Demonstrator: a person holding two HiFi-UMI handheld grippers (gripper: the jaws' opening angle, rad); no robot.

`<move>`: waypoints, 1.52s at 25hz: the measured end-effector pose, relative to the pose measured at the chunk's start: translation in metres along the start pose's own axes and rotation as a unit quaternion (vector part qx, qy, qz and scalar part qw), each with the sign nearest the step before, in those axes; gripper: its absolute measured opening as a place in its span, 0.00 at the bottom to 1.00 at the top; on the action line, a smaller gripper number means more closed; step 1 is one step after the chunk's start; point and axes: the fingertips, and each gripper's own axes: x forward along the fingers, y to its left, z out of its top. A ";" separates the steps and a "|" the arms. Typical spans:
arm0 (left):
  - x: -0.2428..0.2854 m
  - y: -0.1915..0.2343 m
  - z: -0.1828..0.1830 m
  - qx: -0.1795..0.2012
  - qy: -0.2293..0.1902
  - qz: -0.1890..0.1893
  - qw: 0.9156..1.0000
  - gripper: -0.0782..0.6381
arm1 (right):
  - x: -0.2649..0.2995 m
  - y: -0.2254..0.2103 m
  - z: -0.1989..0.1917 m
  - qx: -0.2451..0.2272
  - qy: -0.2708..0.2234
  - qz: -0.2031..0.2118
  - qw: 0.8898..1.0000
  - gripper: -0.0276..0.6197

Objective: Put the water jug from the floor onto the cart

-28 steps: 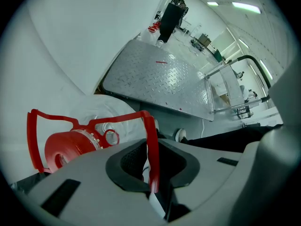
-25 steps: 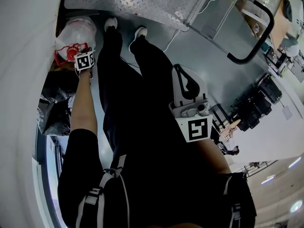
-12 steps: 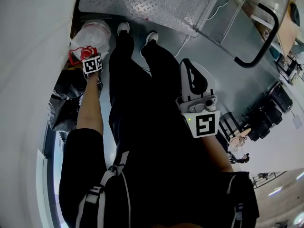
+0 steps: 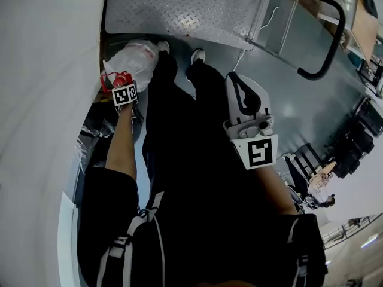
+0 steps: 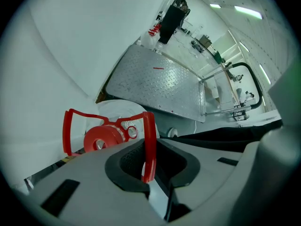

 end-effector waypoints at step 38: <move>-0.162 -0.112 0.110 0.075 -0.082 -0.022 0.994 0.20 | -0.023 -0.055 0.044 0.038 -0.106 -0.102 0.988 0.07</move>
